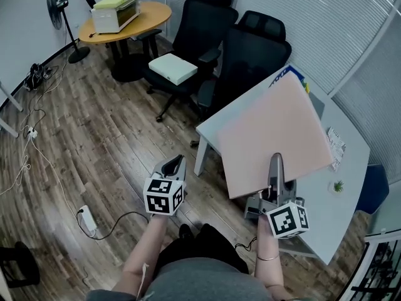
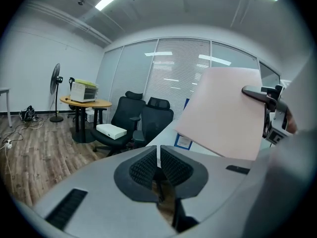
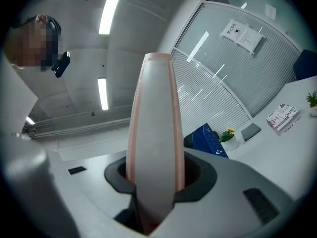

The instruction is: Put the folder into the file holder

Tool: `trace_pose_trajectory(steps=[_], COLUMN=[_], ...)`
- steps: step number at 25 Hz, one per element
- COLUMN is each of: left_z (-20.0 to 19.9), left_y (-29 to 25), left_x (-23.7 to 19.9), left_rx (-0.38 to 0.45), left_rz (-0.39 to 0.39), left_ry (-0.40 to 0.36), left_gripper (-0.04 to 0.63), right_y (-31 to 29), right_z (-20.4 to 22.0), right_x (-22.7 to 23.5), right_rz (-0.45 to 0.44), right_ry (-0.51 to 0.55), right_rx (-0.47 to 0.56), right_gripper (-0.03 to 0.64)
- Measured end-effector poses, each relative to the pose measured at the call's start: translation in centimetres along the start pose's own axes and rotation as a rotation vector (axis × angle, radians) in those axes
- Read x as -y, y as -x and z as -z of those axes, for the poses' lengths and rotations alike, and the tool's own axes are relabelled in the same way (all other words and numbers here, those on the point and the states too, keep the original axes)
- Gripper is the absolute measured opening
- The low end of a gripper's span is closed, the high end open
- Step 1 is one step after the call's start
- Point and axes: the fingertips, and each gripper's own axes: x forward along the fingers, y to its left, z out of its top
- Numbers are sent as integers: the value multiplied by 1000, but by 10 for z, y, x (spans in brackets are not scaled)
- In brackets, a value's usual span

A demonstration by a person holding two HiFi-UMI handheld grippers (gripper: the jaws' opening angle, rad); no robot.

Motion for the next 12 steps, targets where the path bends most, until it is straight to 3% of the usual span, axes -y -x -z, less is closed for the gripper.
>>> trace_pose_trajectory(steps=[12], left_z=[-32], left_y=[-89], left_x=[-5], left_rx=[-20], left_rz=[52], left_ry=[-39], left_gripper=[35], right_y=[-53], right_z=[-35], right_x=[30], right_rz=[36], right_ry=[16], right_rx=[112], right_gripper=[158])
